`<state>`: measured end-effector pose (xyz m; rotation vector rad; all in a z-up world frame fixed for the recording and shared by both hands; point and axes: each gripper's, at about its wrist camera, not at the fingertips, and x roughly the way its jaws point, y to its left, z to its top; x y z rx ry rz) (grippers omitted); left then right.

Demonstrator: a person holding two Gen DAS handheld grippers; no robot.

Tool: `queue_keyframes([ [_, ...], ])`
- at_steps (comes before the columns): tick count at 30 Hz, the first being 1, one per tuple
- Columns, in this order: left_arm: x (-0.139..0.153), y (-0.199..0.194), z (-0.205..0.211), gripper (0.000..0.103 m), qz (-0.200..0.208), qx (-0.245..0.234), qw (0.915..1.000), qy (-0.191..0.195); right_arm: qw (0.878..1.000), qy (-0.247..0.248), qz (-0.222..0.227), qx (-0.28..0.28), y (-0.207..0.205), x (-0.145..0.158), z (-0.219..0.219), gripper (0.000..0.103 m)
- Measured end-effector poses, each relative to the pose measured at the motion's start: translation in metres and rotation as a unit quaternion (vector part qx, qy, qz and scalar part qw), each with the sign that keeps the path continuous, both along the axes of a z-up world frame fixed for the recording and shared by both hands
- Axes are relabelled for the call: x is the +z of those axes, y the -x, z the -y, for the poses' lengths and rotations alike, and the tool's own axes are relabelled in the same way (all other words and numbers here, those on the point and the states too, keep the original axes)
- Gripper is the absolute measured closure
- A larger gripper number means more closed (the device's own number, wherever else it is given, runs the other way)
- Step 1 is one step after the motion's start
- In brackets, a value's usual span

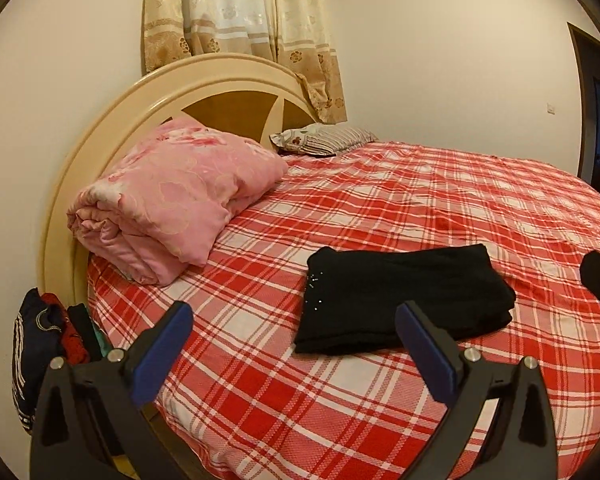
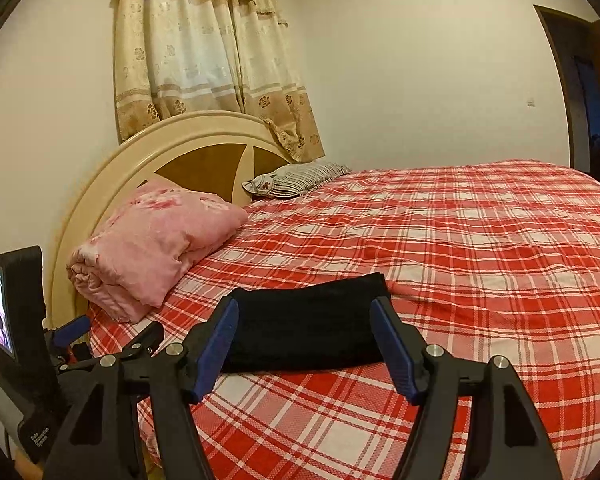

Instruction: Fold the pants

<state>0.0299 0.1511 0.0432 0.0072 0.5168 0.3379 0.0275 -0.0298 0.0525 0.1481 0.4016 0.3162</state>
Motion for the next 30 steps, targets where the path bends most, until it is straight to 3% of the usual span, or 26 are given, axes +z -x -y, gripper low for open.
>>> queue_keyframes([
  [30, 0.013, 0.006, 0.017, 0.000, 0.014, -0.008, 0.9996, -0.024, 1.000, -0.021, 0.001, -0.006, 0.008, 0.001, 0.016, 0.033],
])
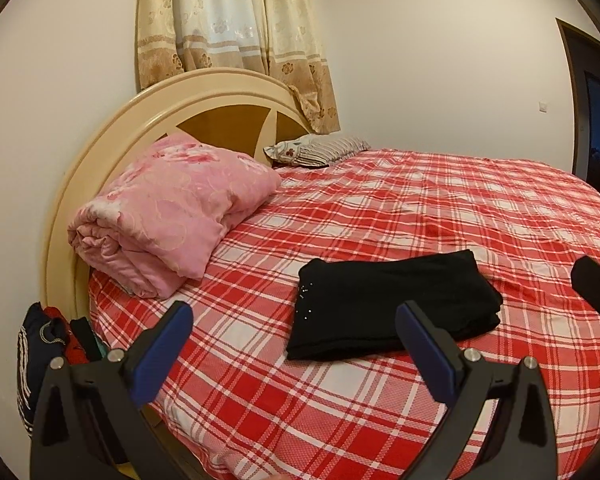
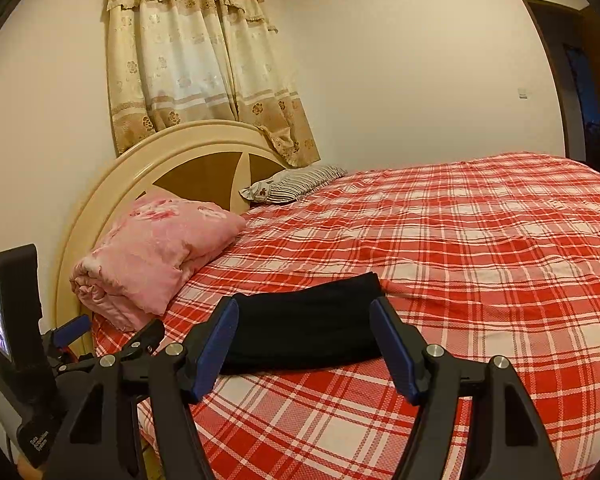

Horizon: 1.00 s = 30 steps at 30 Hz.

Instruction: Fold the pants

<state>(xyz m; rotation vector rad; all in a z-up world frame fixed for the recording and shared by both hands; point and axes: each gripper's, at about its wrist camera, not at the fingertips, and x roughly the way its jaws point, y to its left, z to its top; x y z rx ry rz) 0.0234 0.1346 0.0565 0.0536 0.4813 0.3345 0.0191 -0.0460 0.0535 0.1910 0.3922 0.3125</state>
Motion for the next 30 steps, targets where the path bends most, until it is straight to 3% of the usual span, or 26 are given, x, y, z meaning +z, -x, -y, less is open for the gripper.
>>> queue_keyframes([
  [19, -0.0002, -0.0012, 0.0025, 0.000, -0.001, -0.001, 1.0000, -0.001, 1.000, -0.001, 0.000, -0.005, 0.0014, 0.0023, 0.0038, 0.033],
  [27, -0.0015, -0.0039, 0.0000, 0.000, -0.005, -0.034, 0.9989, 0.031, 1.000, -0.002, -0.003, -0.006, 0.0009, 0.0008, 0.0061, 0.033],
  [30, -0.0030, -0.0045, 0.0036, 0.000, -0.005, -0.033, 0.9992, 0.019, 1.000, -0.001, -0.005, -0.006, -0.0003, -0.0001, 0.0051, 0.033],
])
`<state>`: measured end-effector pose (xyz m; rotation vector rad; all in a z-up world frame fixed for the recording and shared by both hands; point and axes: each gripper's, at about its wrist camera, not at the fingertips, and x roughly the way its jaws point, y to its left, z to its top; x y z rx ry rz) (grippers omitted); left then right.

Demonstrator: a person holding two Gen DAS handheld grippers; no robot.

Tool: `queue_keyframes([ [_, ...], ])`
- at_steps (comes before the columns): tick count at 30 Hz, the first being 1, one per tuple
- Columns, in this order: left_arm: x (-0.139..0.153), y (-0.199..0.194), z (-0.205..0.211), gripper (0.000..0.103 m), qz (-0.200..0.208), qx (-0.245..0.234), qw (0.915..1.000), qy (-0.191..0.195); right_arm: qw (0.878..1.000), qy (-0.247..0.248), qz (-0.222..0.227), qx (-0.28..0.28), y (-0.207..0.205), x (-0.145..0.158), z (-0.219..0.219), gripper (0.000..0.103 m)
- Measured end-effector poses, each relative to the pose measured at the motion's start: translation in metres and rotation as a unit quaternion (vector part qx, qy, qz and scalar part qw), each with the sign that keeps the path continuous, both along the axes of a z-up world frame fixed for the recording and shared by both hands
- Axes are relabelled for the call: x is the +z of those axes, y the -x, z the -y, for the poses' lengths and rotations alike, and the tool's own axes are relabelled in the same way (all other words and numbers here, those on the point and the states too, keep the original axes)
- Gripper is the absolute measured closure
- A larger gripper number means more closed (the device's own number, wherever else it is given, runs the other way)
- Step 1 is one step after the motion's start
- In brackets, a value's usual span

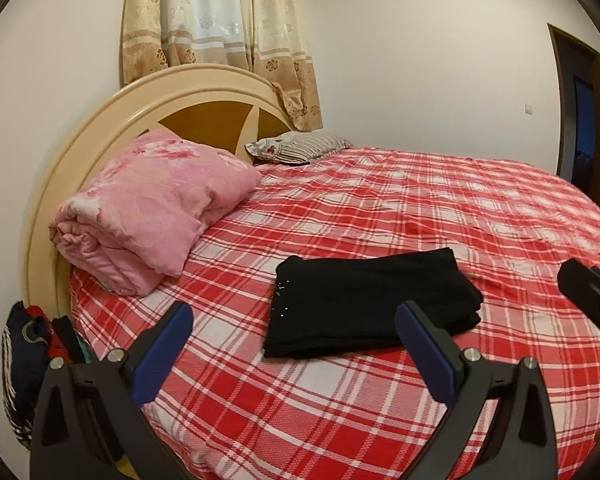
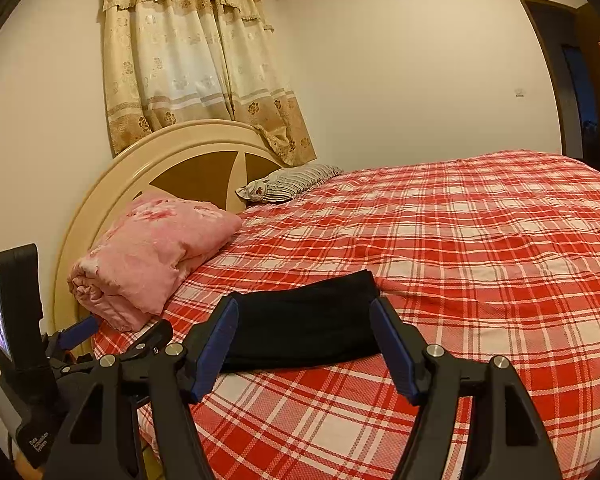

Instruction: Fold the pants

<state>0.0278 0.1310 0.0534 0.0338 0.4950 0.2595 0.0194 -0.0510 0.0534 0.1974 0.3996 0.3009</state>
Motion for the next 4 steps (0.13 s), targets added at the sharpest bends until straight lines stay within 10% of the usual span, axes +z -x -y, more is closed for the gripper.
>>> queue_keyframes([
  [4, -0.0004, -0.0005, 0.0026, 0.000, -0.001, 0.003, 1.0000, -0.004, 1.000, -0.001, -0.002, -0.001, -0.0010, -0.0011, -0.0004, 0.033],
])
